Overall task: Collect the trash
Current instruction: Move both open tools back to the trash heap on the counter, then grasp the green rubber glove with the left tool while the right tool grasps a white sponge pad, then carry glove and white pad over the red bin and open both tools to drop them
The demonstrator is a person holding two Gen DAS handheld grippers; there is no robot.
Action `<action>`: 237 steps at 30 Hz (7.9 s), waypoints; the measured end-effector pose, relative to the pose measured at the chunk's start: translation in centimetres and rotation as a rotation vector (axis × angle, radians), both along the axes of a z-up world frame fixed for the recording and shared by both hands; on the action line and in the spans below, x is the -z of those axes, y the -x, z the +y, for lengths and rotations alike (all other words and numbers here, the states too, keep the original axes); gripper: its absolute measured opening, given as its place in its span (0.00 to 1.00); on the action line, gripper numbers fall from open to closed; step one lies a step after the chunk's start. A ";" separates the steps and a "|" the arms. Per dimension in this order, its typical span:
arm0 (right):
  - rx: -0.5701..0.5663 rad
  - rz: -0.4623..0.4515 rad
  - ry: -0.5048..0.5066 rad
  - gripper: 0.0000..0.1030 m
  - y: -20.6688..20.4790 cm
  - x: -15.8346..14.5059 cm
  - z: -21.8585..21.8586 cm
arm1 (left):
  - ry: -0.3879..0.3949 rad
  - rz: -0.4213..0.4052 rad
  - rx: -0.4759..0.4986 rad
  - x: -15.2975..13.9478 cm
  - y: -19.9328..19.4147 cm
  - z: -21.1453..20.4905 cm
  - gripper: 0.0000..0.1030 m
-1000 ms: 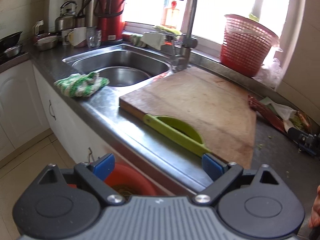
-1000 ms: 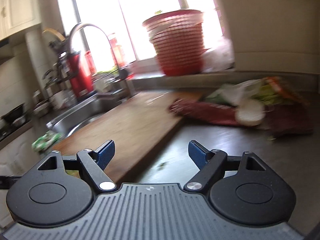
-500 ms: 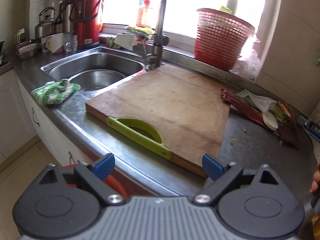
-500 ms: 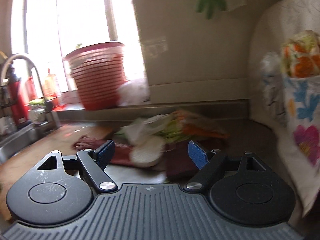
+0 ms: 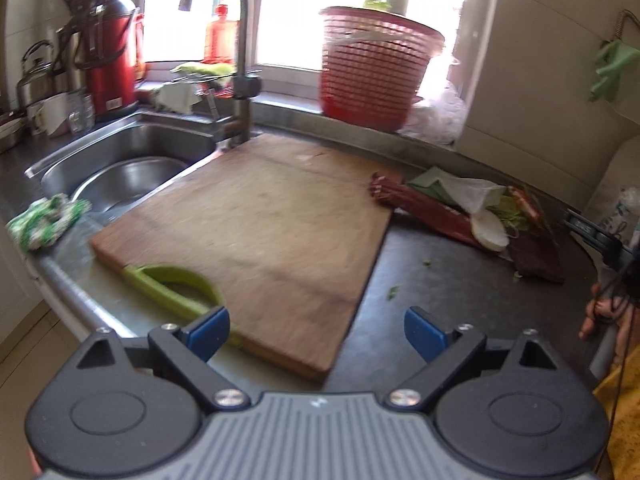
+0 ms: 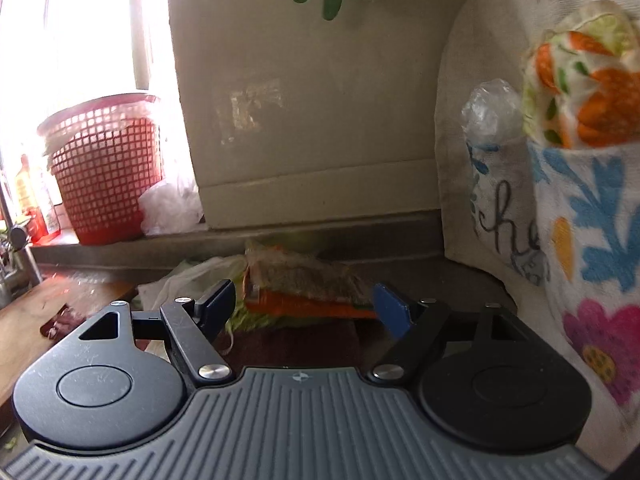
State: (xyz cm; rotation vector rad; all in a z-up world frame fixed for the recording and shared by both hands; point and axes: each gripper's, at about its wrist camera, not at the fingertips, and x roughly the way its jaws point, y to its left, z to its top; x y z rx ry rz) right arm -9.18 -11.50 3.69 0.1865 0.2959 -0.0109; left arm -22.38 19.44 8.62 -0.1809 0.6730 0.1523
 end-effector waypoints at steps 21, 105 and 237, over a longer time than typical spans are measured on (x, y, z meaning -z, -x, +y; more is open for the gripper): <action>-0.077 0.085 -0.009 0.73 -6.9 1.9 -0.2 | -0.004 -0.022 0.160 0.3 -7.9 -6.6 0.91; -0.271 0.056 -0.212 0.96 -5.6 2.3 -1.0 | 0.092 0.119 0.168 3.8 -11.4 -7.6 0.04; -1.229 0.616 0.234 0.64 15.1 3.6 38.7 | 0.031 0.143 -0.374 13.0 9.8 19.1 0.65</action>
